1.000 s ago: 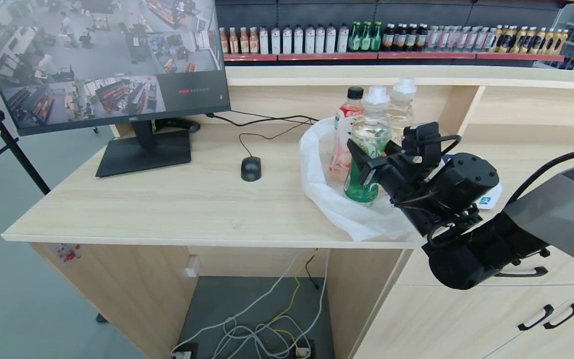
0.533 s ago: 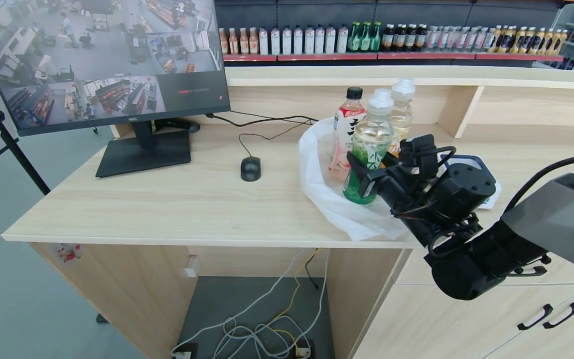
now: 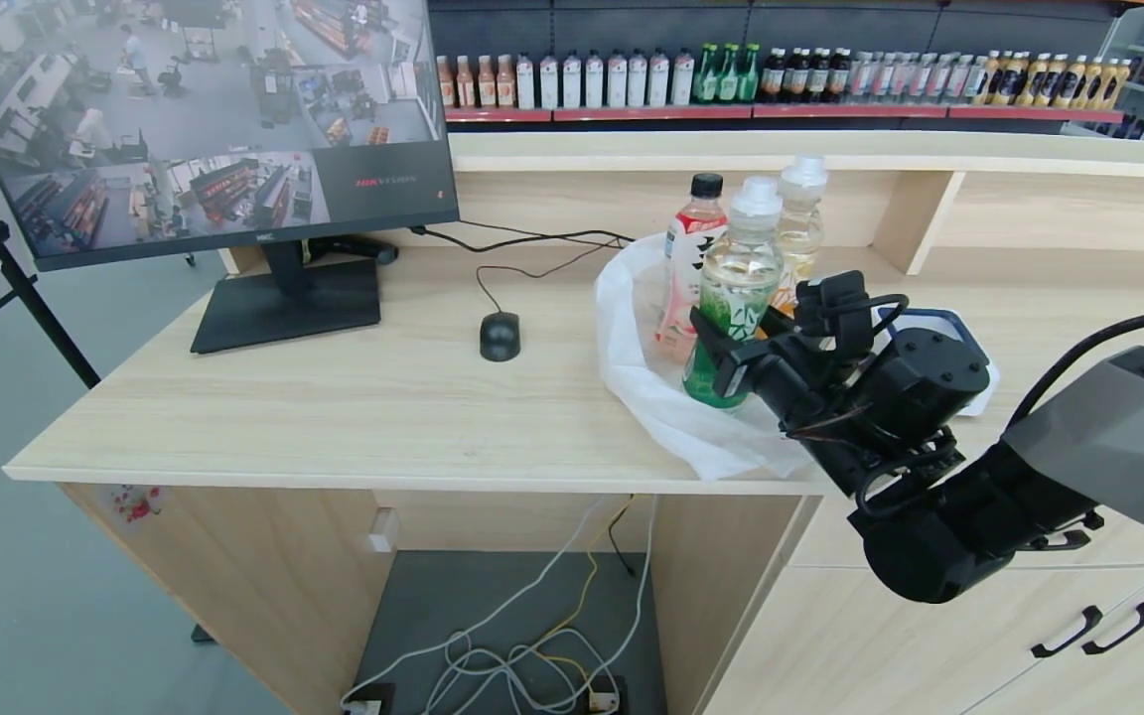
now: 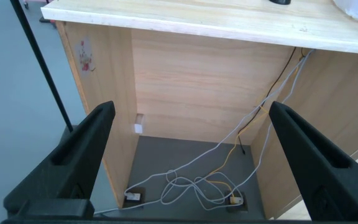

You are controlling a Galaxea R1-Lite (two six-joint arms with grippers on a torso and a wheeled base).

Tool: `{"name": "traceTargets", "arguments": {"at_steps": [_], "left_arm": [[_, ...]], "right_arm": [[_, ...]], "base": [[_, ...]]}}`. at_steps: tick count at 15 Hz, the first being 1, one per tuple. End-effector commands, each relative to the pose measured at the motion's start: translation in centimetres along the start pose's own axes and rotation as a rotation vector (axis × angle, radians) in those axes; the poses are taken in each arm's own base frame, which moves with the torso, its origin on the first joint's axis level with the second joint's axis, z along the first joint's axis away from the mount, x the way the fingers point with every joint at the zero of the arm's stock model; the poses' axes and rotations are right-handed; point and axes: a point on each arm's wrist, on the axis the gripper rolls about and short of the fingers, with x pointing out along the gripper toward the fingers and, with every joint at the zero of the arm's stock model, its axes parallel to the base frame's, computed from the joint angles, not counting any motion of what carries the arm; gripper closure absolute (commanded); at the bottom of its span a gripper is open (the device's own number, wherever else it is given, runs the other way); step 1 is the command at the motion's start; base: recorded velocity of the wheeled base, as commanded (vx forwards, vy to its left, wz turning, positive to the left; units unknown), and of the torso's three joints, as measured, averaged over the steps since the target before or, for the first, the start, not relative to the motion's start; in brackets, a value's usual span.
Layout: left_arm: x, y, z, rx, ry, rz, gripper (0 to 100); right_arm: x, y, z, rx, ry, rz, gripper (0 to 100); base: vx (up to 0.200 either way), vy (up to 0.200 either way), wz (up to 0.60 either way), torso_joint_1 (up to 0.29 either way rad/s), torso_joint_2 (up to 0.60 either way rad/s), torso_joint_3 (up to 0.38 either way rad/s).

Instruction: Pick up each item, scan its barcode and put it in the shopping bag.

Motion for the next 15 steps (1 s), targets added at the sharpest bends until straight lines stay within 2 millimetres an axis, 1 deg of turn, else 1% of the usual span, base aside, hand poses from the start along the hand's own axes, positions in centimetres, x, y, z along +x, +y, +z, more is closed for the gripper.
{"name": "traceTargets", "arguments": {"at_steps": [1,7,8,10,12,14,15], "left_arm": [[0.0,0.0,0.0,-0.001,0.000,0.001,0],[0.0,0.0,0.0,-0.001,0.000,0.001,0],[0.0,0.0,0.0,-0.001,0.000,0.001,0],[0.0,0.0,0.0,-0.002,0.001,0.001,0],[0.0,0.0,0.0,-0.004,0.001,0.001,0],[0.0,0.0,0.0,-0.002,0.000,0.001,0],[0.0,0.0,0.0,-0.002,0.001,0.001,0]], "right_arm": [[-0.1,0.1,0.1,0.004,-0.001,0.004,100],[-0.3,0.4,-0.1,0.012,0.012,0.011,100],[-0.5,0.4,-0.2,0.012,0.019,0.011,0],[-0.7,0.3,0.4,0.013,0.014,0.009,0],[-1.5,0.3,1.1,0.013,0.017,0.010,0],[-3.1,0.4,2.2,0.013,0.033,0.017,0],[-4.1,0.5,3.2,0.015,0.031,0.024,0]], "base": [[0.000,0.000,0.00,0.000,0.00,0.000],[0.000,0.000,0.00,0.000,0.00,0.000],[0.000,0.000,0.00,0.000,0.00,0.000],[0.000,0.000,0.00,0.000,0.00,0.000],[0.000,0.000,0.00,0.000,0.00,0.000],[0.000,0.000,0.00,0.000,0.00,0.000],[0.000,0.000,0.00,0.000,0.00,0.000]]}}
